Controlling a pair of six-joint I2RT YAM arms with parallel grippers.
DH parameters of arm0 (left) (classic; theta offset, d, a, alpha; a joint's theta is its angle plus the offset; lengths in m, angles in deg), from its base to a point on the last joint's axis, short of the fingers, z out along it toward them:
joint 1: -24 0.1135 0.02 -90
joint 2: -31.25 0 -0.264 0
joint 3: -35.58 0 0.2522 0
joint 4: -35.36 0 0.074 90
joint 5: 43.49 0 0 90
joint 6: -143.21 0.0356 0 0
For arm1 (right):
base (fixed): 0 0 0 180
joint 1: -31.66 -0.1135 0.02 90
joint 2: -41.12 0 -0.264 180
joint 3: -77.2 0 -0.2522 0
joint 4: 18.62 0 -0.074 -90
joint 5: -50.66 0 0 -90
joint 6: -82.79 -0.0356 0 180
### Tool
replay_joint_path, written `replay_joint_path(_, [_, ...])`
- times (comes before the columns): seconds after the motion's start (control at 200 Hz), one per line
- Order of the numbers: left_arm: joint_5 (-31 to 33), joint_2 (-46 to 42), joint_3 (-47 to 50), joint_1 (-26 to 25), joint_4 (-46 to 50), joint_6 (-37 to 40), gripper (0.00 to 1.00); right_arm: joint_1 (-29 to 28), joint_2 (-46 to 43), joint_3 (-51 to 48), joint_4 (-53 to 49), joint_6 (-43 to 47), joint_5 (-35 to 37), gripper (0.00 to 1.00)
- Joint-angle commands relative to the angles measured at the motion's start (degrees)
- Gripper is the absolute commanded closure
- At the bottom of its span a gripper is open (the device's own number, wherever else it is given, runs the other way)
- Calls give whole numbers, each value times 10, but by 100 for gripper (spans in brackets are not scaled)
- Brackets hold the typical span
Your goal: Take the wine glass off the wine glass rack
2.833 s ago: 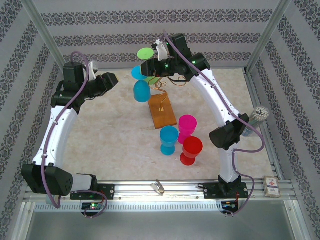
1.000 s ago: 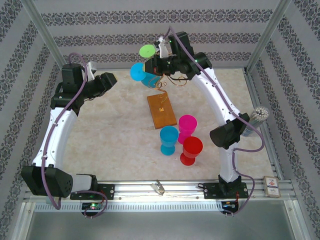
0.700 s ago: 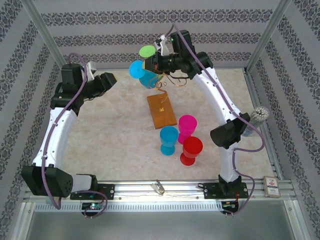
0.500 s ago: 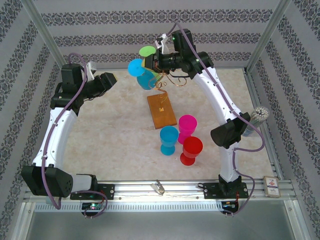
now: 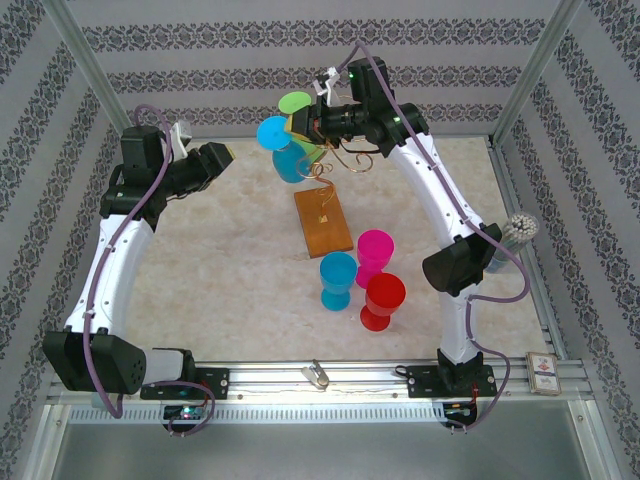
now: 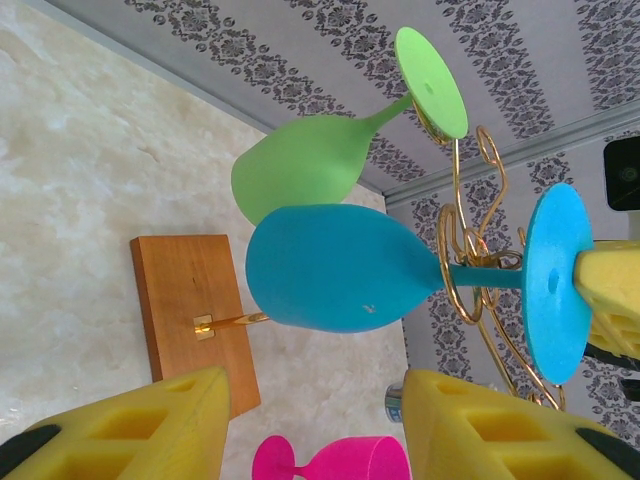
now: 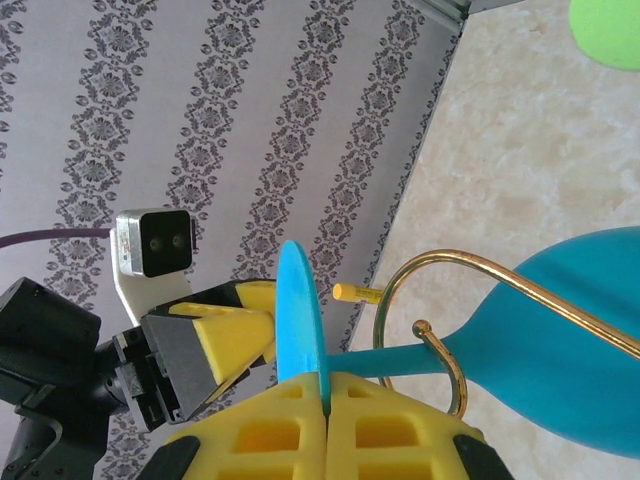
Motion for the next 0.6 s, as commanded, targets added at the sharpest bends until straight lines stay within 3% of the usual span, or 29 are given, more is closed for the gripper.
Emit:
replay_joint_path(0.0, [-12,5,0,8,-31,-8,50,2,9,2,28,-4,-9,100])
replay_joint_path(0.595, [-12,9,1,11,-33,-5,51,-9,31,11,42,-17,-10,100])
